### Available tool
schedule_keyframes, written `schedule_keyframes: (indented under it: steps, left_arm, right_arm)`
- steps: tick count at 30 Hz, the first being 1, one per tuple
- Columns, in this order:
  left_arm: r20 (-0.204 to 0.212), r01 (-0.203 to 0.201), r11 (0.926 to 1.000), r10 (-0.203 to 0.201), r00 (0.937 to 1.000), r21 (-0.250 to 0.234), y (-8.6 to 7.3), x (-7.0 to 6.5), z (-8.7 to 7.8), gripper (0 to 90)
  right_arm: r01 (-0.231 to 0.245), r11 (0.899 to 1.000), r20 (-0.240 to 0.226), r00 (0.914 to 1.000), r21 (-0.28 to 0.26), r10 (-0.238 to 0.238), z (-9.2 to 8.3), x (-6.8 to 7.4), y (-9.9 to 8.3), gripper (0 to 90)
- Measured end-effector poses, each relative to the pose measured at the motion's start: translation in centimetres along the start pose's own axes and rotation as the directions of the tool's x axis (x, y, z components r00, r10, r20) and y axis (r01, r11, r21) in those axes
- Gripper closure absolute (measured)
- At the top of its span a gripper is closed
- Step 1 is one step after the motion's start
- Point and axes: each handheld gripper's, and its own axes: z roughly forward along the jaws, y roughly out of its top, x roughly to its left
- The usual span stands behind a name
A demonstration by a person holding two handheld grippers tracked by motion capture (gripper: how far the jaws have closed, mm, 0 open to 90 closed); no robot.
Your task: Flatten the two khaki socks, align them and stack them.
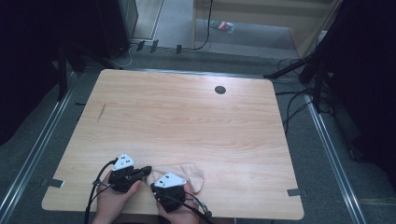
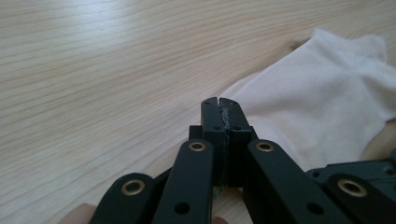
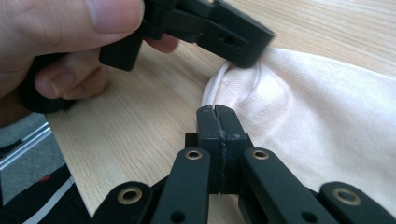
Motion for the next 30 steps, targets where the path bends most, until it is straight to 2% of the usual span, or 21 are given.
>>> schedule_keyframes:
  steps: [4, 9, 12, 15, 17, 19, 21, 23, 30]
  left_arm:
    - [0.008, 0.026, 0.9996, -0.026, 0.9996, 0.008, -0.1, 0.5, 0.0, 90.0]
    - [0.033, 0.035, 0.9992, -0.034, 0.9989, -0.022, -0.1, 0.7, -0.4, 90.0]
    - [0.027, 0.043, 0.998, -0.042, 0.9988, -0.047, -0.1, 0.9, -1.0, 90.0]
    - [0.048, 0.052, 0.9952, -0.048, 0.9977, -0.082, -0.3, 0.8, -1.8, 90.0]
    - [0.053, 0.039, 0.995, -0.034, 0.998, -0.091, -0.4, 0.6, -2.2, 90.0]
    - [0.057, 0.033, 0.9952, -0.028, 0.998, -0.093, -0.4, 0.4, -2.3, 90.0]
    - [0.055, 0.032, 0.9947, -0.027, 0.9981, -0.097, -0.4, 0.5, -2.4, 90.0]
    - [0.051, 0.035, 0.9939, -0.029, 0.9983, -0.105, -0.4, 0.7, -2.5, 90.0]
    - [0.038, 0.044, 0.9875, -0.039, 0.9985, -0.152, -0.4, 1.6, -3.4, 90.0]
  right_arm:
    - [0.028, 1.0, 0.032, 0.9991, -0.003, -0.027, 0.0, 0.5, -0.1, 90.0]
    - [-0.02, 1.0, -0.018, 0.9996, -0.01, 0.02, 0.0, -0.3, -0.2, 90.0]
    - [-0.032, 0.999, -0.03, 0.9991, -0.035, 0.031, -0.3, -0.4, -0.4, 90.0]
    - [-0.04, 0.997, -0.036, 0.9986, -0.069, 0.038, -1.2, -0.5, -0.4, 89.2]
    - [-0.044, 0.994, -0.029, 0.9987, -0.097, 0.042, -2.2, -0.9, -0.3, 89.3]
    - [-0.06, 0.99, -0.01, 0.9982, -0.125, 0.059, -3.4, -1.6, -0.1, 89.5]
    - [-0.059, 0.988, 0.028, 0.9976, -0.145, 0.064, -4.7, -2.7, 0.1, 90.0]
    - [-0.083, 0.984, 0.053, 0.9943, -0.158, 0.092, -5.9, -4.0, 0.1, 90.0]
    - [-0.136, 0.965, 0.153, 0.9731, -0.223, 0.172, -9.3, -8.3, 0.0, 90.0]
